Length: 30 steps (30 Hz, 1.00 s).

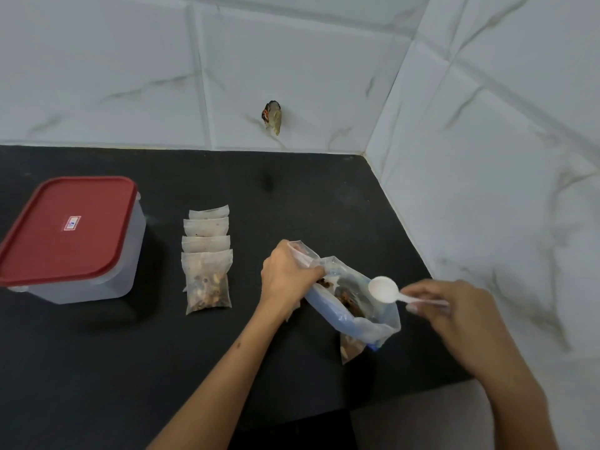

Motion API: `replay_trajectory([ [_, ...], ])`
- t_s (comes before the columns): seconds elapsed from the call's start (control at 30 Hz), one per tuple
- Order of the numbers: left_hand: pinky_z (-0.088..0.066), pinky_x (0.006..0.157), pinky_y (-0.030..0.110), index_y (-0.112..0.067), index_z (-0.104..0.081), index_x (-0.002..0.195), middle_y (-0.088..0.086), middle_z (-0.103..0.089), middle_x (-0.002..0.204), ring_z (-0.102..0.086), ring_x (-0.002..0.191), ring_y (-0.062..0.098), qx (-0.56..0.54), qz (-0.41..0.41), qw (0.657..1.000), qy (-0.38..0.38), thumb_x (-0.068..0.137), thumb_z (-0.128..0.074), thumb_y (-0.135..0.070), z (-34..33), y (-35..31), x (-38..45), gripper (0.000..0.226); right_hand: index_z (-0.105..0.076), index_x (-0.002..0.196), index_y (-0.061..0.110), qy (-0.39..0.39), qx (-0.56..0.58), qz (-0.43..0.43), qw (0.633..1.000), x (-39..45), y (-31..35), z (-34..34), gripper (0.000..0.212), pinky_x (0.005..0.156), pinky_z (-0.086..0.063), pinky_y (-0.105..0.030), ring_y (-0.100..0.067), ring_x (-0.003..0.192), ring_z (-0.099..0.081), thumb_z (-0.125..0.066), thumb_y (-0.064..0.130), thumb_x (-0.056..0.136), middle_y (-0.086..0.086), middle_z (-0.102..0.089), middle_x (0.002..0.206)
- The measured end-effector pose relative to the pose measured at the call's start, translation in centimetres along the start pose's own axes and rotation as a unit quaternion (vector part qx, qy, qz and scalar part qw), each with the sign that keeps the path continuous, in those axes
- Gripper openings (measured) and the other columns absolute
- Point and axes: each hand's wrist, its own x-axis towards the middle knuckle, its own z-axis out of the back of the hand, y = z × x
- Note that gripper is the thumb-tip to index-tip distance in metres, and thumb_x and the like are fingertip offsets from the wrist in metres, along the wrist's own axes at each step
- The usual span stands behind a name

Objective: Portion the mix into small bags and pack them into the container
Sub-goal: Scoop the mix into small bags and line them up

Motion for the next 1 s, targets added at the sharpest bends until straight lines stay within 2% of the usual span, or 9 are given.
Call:
replay_trajectory([
  [0.07, -0.041, 0.07, 0.023, -0.017, -0.049, 0.123, -0.006, -0.05, 0.102, -0.049, 0.094, 0.01, 0.009, 0.021, 1.0, 0.005, 0.07, -0.081, -0.039, -0.2, -0.3, 0.1, 0.066, -0.068, 0.107, 0.036, 0.019, -0.158, 0.011, 0.987, 0.8, 1.5, -0.7, 0.027, 0.081, -0.042, -0.027, -0.016, 0.099, -0.054, -0.063, 0.017, 0.087, 0.005, -0.067, 0.105],
  [0.13, -0.041, 0.071, 0.025, -0.02, -0.051, 0.11, -0.006, -0.05, 0.097, -0.048, 0.093, 0.011, 0.029, 0.043, 0.998, 0.033, 0.068, -0.081, -0.043, -0.4, -0.8, 0.4, 0.056, -0.057, 0.123, 0.036, 0.116, -0.277, 0.028, 0.953, 1.1, 2.8, -1.9, 0.035, 0.092, -0.036, -0.031, -0.016, 0.112, -0.044, -0.059, 0.026, 0.089, 0.007, -0.057, 0.12],
  [0.2, -0.044, 0.071, 0.027, -0.02, -0.051, 0.096, -0.006, -0.051, 0.089, -0.053, 0.091, 0.013, 0.035, 0.071, 0.995, 0.06, 0.065, -0.081, -0.051, -0.5, -1.1, 1.1, 0.052, -0.053, 0.128, 0.031, 0.189, -0.29, 0.017, 0.938, 1.2, 3.7, -3.1, 0.041, 0.097, -0.035, -0.03, -0.016, 0.116, -0.04, -0.061, 0.031, 0.088, 0.003, -0.049, 0.125],
  [0.3, -0.053, 0.079, 0.034, -0.014, -0.057, 0.108, 0.0, -0.061, 0.099, -0.06, 0.094, 0.017, -0.028, 0.134, 0.987, 0.08, 0.06, -0.077, -0.062, -0.3, -1.1, 2.2, 0.071, -0.05, 0.132, 0.026, 0.207, -0.302, 0.017, 0.93, 1.1, 3.8, -4.1, 0.046, 0.102, -0.036, -0.029, -0.017, 0.119, -0.038, -0.063, 0.031, 0.088, -0.002, -0.043, 0.129],
  [0.43, -0.057, 0.081, 0.042, -0.016, -0.06, 0.108, 0.007, -0.064, 0.1, -0.065, 0.091, 0.022, -0.02, 0.176, 0.982, 0.07, 0.07, -0.078, -0.041, -0.3, -0.1, 3.3, 0.049, -0.048, 0.134, 0.022, 0.243, -0.345, 0.049, 0.905, 1.1, 3.6, -5.2, 0.046, 0.103, -0.034, -0.033, -0.022, 0.124, -0.034, -0.061, 0.028, 0.09, -0.005, -0.042, 0.134],
  [0.53, -0.055, 0.078, 0.034, -0.014, -0.055, 0.103, 0.004, -0.058, 0.091, -0.061, 0.091, 0.019, 0.067, 0.159, 0.983, 0.063, 0.077, -0.074, -0.02, -0.8, 0.1, 3.6, 0.033, -0.048, 0.135, 0.023, 0.254, -0.344, 0.049, 0.903, 0.8, 3.2, -5.9, 0.046, 0.106, -0.031, -0.036, -0.024, 0.128, -0.029, -0.06, 0.027, 0.09, -0.004, -0.04, 0.138],
  [0.7, -0.047, 0.068, 0.027, -0.013, -0.057, 0.108, 0.004, -0.058, 0.096, -0.056, 0.089, 0.017, 0.138, 0.105, 0.983, 0.056, 0.08, -0.072, -0.014, -1.3, -0.8, 3.5, 0.032, -0.045, 0.135, 0.026, 0.269, -0.309, 0.035, 0.911, 0.7, 3.1, -5.9, 0.047, 0.107, -0.029, -0.036, -0.024, 0.13, -0.027, -0.06, 0.029, 0.09, -0.004, -0.034, 0.14],
  [0.87, -0.049, 0.08, 0.032, -0.01, -0.041, 0.121, 0.012, -0.054, 0.116, -0.056, 0.108, 0.028, 0.148, -0.005, 0.988, 0.032, 0.08, -0.071, -0.009, -0.8, -2.3, 3.3, 0.051, -0.052, 0.126, 0.026, 0.217, -0.275, 0.053, 0.935, -0.2, 2.4, -6.6, 0.031, 0.102, -0.03, -0.03, -0.018, 0.123, -0.033, -0.049, 0.021, 0.095, 0.0, -0.041, 0.133],
  [1.0, -0.05, 0.082, 0.038, -0.009, -0.037, 0.113, 0.017, -0.057, 0.113, -0.058, 0.105, 0.033, 0.172, -0.099, 0.98, -0.005, 0.082, -0.067, -0.007, -0.3, -3.7, 3.4, 0.044, -0.046, 0.135, 0.021, 0.29, -0.274, 0.049, 0.916, 0.3, 3.3, -6.4, 0.045, 0.102, -0.031, -0.034, -0.023, 0.127, -0.03, -0.056, 0.025, 0.091, -0.004, -0.037, 0.138],
])
